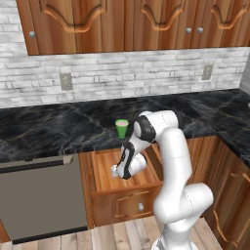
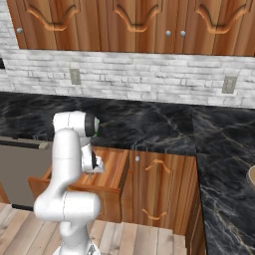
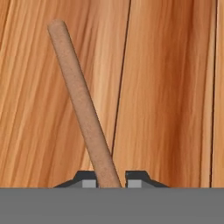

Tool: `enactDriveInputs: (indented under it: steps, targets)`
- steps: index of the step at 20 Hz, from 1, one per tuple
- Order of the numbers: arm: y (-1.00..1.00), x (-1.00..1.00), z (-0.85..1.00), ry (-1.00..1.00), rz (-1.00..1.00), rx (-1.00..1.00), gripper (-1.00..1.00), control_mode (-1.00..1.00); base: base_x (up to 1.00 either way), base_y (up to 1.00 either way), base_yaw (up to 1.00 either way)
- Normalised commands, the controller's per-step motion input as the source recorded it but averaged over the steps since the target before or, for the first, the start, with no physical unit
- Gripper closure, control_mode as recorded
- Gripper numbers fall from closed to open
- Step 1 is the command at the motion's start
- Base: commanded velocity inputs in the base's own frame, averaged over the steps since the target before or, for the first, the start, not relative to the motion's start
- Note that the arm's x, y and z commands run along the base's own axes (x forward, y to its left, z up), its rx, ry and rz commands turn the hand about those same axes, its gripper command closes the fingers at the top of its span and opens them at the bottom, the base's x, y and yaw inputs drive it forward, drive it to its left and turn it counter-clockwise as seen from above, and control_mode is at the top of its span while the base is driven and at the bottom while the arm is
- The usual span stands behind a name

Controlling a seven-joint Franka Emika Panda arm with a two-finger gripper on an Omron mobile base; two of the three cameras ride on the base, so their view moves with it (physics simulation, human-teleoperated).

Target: Pick up the straw from the right drawer and put it inside the smoothie cup.

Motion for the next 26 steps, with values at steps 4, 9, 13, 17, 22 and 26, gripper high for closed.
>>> enactDriveInputs:
  steps: [4,9,13,17,22,26]
  targets:
    - [0.00,-0.15,0.69,0.00,0.09,0.00,1.00,-1.00,0.00,0.00,0.00]
    - [0.00,-0.21,0.97,-0.03,0.07,0.00,1.00,-1.00,0.00,0.00,0.00]
    - [0.00,-0.14,1.00,-0.11,0.05,0.00,1.00,-1.00,0.00,0.00,0.00]
    - [0.00,0.00,1.00,-0.15,0.04,0.02,1.00,-1.00,0.00,0.00,0.00]
    - [-0.05,0.00,0.91,-0.22,0.01,0.06,1.00,-1.00,0.00,0.00,0.00]
    - [-0.09,0.02,0.87,-0.20,0.02,0.11,1.00,-1.00,0.00,0.00,0.00]
